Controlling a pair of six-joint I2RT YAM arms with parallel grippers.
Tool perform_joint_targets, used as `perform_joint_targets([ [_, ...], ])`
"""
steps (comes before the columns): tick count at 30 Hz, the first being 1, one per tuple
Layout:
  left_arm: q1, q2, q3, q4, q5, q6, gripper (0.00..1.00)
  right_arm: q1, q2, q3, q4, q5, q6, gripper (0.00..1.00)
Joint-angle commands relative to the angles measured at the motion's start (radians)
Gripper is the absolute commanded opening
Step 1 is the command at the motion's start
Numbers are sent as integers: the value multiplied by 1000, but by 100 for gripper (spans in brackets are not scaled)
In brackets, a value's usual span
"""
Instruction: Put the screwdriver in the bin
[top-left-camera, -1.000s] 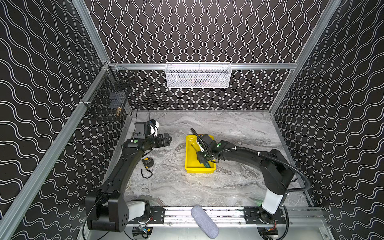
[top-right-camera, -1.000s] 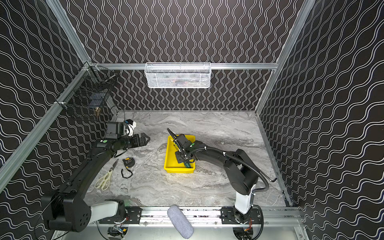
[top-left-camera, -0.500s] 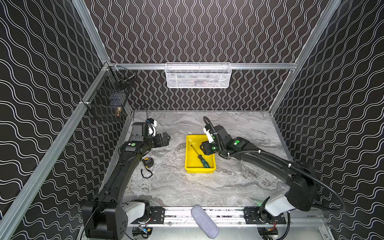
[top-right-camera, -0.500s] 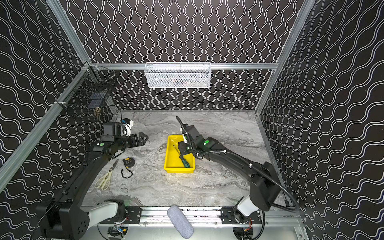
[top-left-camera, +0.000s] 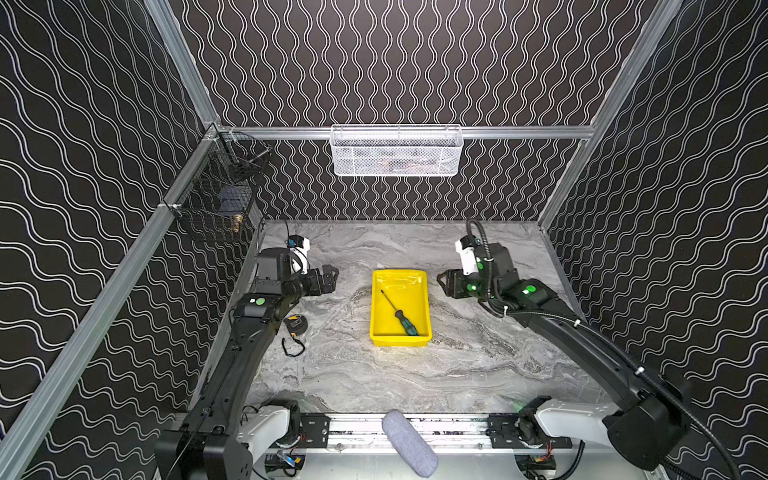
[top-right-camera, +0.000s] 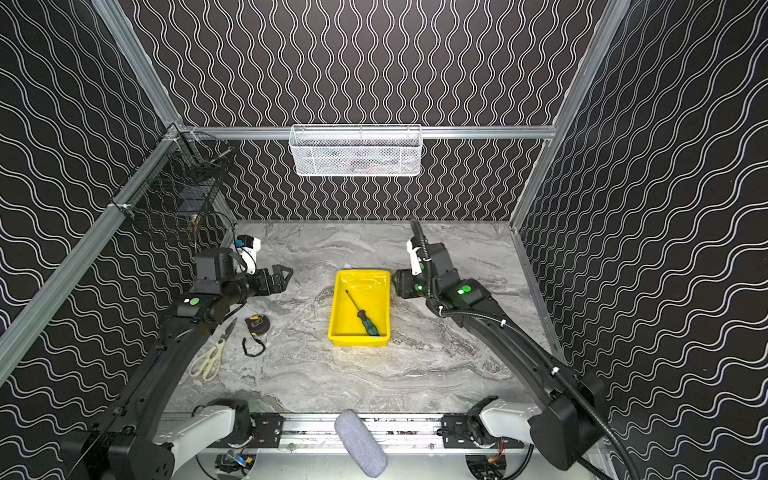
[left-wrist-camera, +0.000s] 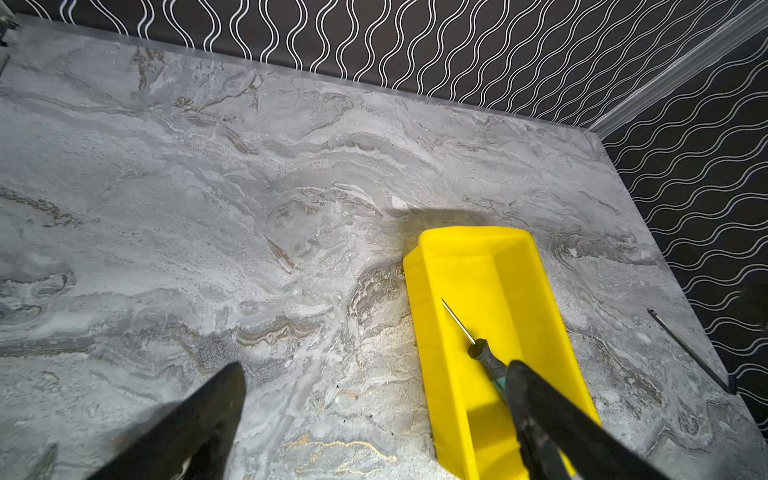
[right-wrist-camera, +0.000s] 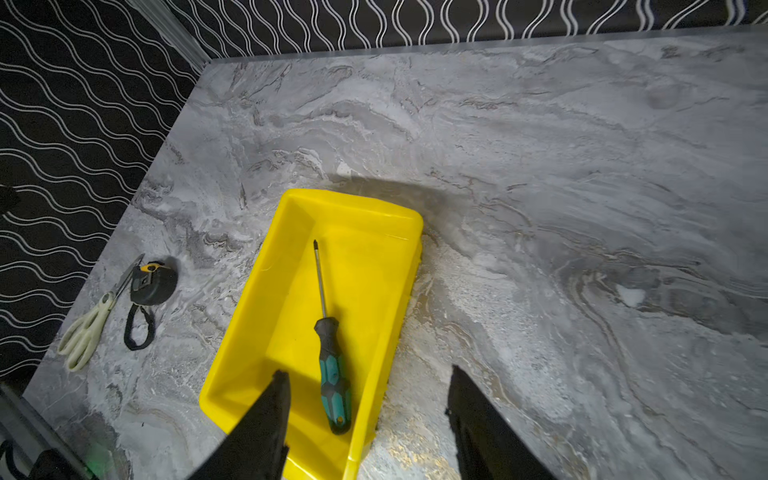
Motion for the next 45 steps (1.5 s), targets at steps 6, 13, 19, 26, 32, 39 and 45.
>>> perform_joint_targets([
  [6, 1, -53, -5, 67, -61, 9, 99, -166, -134, -70, 88, -8, -40, 74],
  [13, 1, -100, -27, 109, -50, 20, 99, -231, -158, -129, 120, -33, -27, 90],
  [19, 2, -103, -31, 108, -72, 15, 99, -242, -167, -158, 136, -18, -13, 99],
  [26, 1, -121, -41, 121, -168, -23, 99, -244, -222, -195, 190, 28, -46, 99],
  [32, 1, -134, -83, 185, -227, -2, 99, -249, -229, -189, 204, 115, -62, 99],
  [39, 1, -123, -158, 303, -223, 106, 99, -255, -177, -186, 284, 164, -157, 99],
  [45, 1, -150, -357, 614, -306, 111, 99, -258, -233, -348, 530, 226, -253, 99],
])
